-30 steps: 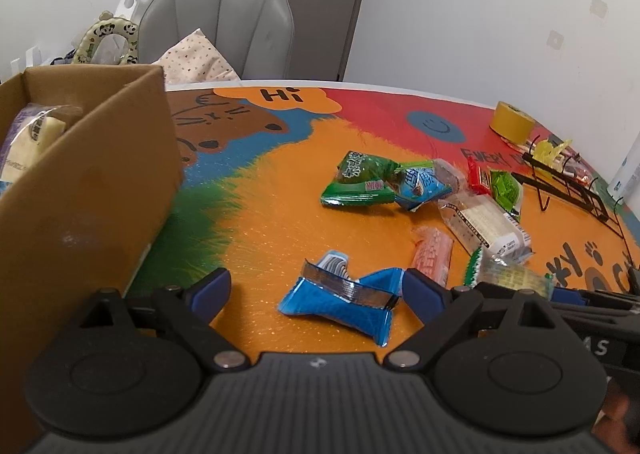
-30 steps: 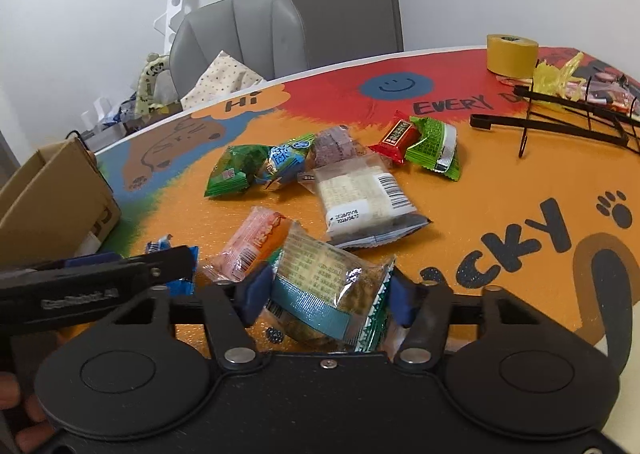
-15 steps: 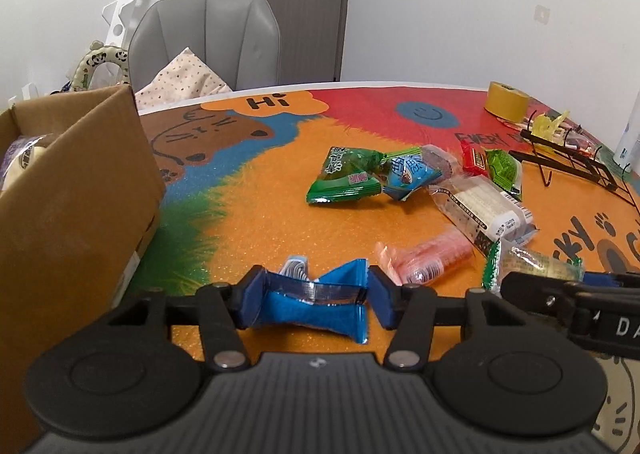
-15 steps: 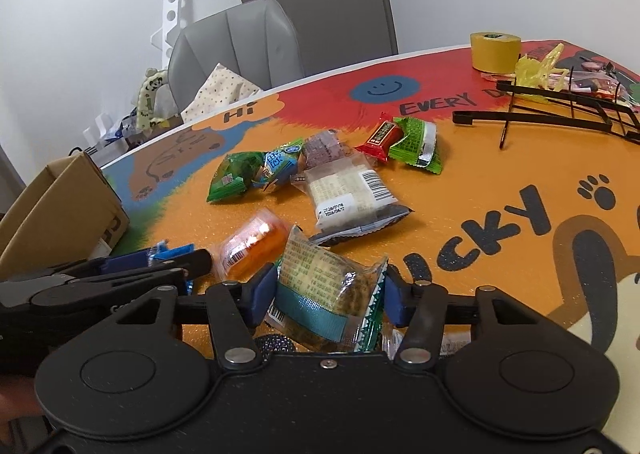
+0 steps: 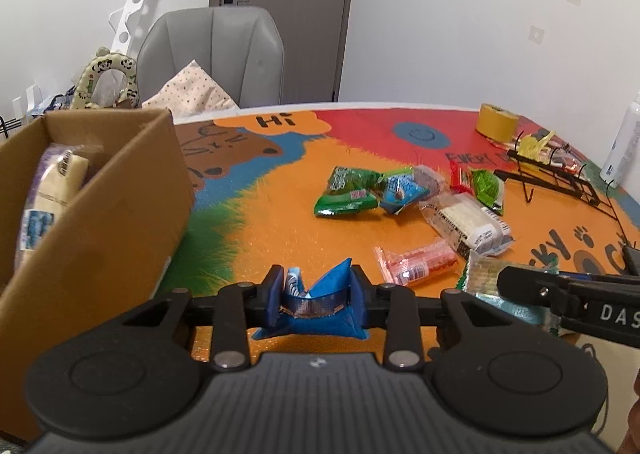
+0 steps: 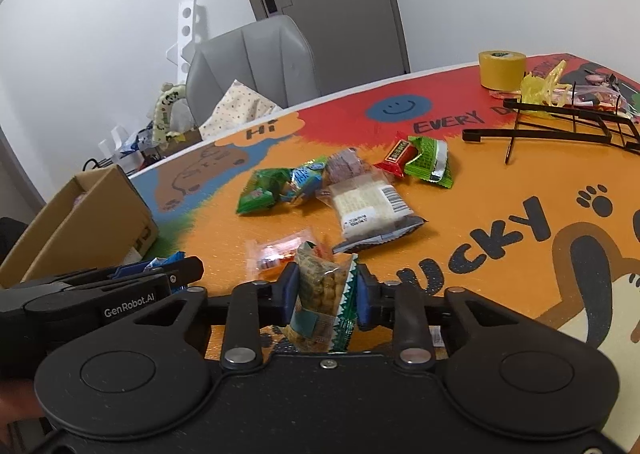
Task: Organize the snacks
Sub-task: 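Grasp the blue candy with the left tool while the right tool grips a small snack, then carry the blue candy and small snack over the cardboard box, then open both tools to drop the snacks into the box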
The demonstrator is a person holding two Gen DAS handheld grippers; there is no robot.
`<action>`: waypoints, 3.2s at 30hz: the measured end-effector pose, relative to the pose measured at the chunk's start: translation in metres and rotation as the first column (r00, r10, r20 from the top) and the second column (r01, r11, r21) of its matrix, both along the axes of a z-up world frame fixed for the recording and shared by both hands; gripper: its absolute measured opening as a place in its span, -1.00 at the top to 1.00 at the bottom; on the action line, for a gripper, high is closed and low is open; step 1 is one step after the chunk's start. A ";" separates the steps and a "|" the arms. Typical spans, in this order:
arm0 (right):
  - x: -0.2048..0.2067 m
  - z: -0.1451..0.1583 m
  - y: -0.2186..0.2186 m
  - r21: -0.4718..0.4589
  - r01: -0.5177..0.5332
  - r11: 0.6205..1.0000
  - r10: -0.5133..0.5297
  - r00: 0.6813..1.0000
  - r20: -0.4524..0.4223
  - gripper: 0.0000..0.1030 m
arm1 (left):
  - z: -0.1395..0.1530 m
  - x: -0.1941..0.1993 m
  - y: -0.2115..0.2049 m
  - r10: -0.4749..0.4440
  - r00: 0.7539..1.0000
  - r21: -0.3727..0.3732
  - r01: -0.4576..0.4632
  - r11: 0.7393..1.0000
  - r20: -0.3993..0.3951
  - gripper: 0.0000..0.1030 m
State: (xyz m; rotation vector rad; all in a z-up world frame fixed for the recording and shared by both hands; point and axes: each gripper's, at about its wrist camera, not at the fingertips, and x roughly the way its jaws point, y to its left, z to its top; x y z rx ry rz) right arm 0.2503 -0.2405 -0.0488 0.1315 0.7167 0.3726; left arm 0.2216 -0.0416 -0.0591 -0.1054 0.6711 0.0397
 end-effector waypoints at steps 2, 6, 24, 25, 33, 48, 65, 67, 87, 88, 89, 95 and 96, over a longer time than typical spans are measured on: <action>-0.002 0.002 0.001 0.000 0.001 1.000 -0.001 1.000 0.005 0.52 | 0.005 -0.005 0.001 0.001 1.000 -0.003 -0.001 1.000 0.013 0.35; -0.009 0.008 0.002 0.006 -0.003 1.000 0.003 1.000 0.023 0.60 | 0.017 -0.015 0.004 0.009 0.999 -0.007 -0.008 1.000 0.042 0.35; -0.020 0.036 0.019 0.056 -0.048 0.997 0.043 0.996 0.084 0.69 | 0.067 -0.054 0.034 0.073 0.986 -0.010 -0.072 0.997 0.148 0.35; -0.020 0.038 0.022 0.057 -0.054 0.997 0.049 0.995 0.089 0.69 | 0.070 -0.056 0.037 0.077 0.985 -0.011 -0.076 0.997 0.154 0.35; -0.021 0.052 0.051 0.054 -0.101 0.993 0.094 0.988 0.122 0.69 | 0.082 -0.069 0.065 0.124 0.975 -0.016 -0.123 0.992 0.182 0.35; -0.024 0.082 0.104 0.024 -0.166 0.986 0.158 0.968 0.196 0.69 | 0.077 -0.081 0.129 0.244 0.955 -0.033 -0.242 0.970 0.169 0.35; -0.018 0.097 0.171 -0.023 -0.232 0.972 0.232 0.947 0.221 0.68 | 0.060 -0.075 0.178 0.305 0.943 -0.086 -0.295 0.952 0.134 0.27; -0.016 0.096 0.178 -0.026 -0.239 0.971 0.239 0.946 0.217 0.68 | 0.061 -0.079 0.181 0.307 0.941 -0.092 -0.297 0.951 0.139 0.23; -0.001 0.078 0.198 -0.004 -0.195 0.981 0.194 0.971 0.139 0.08 | 0.064 -0.099 0.189 0.361 0.920 -0.108 -0.347 0.932 0.154 -0.63; -0.002 0.077 0.191 -0.001 -0.181 0.984 0.179 0.974 0.140 0.04 | 0.064 -0.099 0.188 0.364 0.919 -0.104 -0.351 0.931 0.154 -0.65; -0.003 0.076 0.184 0.002 -0.170 0.985 0.168 0.976 0.138 -0.02 | 0.064 -0.099 0.186 0.368 0.917 -0.101 -0.355 0.929 0.155 -0.67; -0.006 0.063 0.141 0.022 -0.100 0.995 0.097 0.991 0.089 -0.17 | 0.066 -0.099 0.177 0.370 0.916 -0.074 -0.362 0.929 0.159 -0.78; -0.007 0.062 0.134 0.022 -0.091 0.996 0.089 0.992 0.086 -0.20 | 0.067 -0.099 0.175 0.366 0.917 -0.073 -0.359 0.930 0.160 -0.78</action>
